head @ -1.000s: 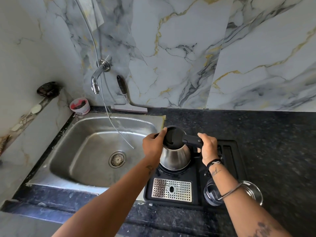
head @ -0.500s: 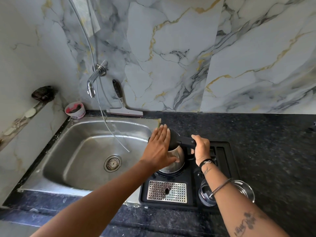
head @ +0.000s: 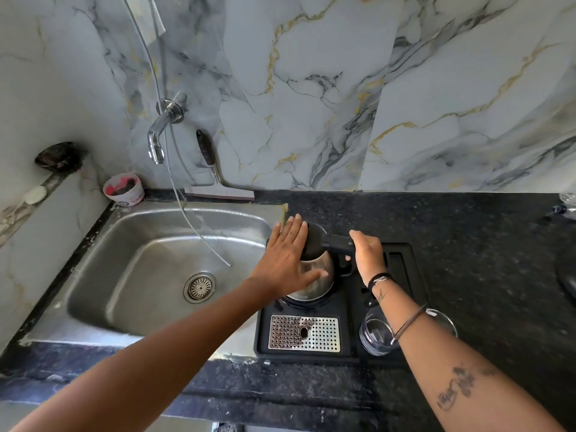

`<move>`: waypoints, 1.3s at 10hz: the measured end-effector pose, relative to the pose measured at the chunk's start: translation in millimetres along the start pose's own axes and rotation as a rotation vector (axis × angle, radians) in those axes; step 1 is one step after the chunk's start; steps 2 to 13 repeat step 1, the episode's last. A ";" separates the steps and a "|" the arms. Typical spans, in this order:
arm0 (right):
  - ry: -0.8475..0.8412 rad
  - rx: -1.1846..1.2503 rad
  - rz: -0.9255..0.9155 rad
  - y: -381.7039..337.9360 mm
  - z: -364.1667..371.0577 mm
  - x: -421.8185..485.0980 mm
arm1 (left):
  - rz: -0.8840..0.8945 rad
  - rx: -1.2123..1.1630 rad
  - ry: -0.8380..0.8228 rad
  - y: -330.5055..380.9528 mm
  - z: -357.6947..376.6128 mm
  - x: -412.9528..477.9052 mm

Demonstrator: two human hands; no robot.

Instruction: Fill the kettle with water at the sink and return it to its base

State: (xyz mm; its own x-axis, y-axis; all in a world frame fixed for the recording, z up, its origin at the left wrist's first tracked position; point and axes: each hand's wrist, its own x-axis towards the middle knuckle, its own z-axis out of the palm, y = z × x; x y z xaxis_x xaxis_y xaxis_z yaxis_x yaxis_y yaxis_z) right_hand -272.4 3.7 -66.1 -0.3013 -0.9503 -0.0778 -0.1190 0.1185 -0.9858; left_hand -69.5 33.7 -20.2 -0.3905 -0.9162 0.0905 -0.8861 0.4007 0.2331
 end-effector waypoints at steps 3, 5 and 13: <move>-0.005 -0.171 -0.161 -26.6 -1.8 0.8 | -0.006 -0.023 0.062 -22.6 -20.7 -3.5; -0.005 -0.171 -0.161 -26.6 -1.8 0.8 | -0.006 -0.023 0.062 -22.6 -20.7 -3.5; -0.005 -0.171 -0.161 -26.6 -1.8 0.8 | -0.006 -0.023 0.062 -22.6 -20.7 -3.5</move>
